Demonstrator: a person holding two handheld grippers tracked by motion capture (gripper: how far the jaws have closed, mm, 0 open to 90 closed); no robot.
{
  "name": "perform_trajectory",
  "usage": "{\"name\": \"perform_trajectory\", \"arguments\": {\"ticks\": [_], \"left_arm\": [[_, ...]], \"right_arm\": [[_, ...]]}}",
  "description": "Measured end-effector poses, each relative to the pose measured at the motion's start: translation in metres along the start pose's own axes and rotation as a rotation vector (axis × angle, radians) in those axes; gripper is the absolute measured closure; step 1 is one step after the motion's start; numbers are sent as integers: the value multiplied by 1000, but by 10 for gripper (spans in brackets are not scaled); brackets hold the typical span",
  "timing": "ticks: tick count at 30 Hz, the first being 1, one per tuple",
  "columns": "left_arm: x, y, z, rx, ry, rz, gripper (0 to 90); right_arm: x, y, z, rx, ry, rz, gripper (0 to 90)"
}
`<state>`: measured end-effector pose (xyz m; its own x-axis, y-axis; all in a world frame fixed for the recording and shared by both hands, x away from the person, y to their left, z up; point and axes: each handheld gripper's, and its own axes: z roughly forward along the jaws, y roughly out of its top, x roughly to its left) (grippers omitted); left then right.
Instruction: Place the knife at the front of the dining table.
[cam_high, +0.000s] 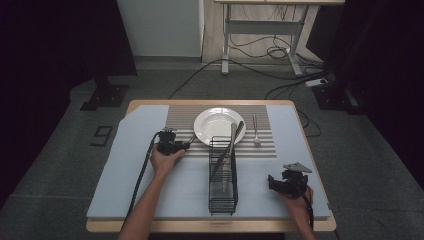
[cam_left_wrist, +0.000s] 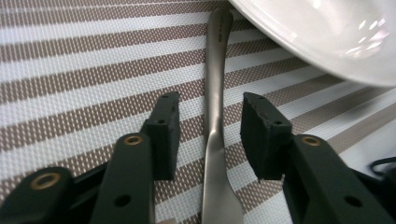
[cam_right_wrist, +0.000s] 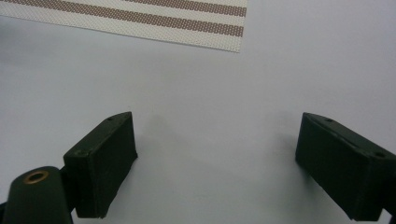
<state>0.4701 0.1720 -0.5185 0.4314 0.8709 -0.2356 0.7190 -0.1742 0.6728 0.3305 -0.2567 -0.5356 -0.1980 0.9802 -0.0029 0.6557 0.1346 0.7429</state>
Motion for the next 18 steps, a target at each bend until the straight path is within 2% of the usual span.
{"name": "perform_trajectory", "arguments": {"ticks": [4,8,10,13,18], "left_arm": [[-10,1,4,8,87,84,673],[-15,2,6,17,116,130,716],[-18,2,6,24,148,148,746],[-14,3,7,17,149,128,784],[-8,6,8,4,185,102,800]], "right_arm": [[0,0,0,1,1,1,119],[0,0,0,1,1,1,119],[0,0,0,1,1,1,119],[0,0,0,0,1,1,119],[0,0,0,1,2,1,119]]}}
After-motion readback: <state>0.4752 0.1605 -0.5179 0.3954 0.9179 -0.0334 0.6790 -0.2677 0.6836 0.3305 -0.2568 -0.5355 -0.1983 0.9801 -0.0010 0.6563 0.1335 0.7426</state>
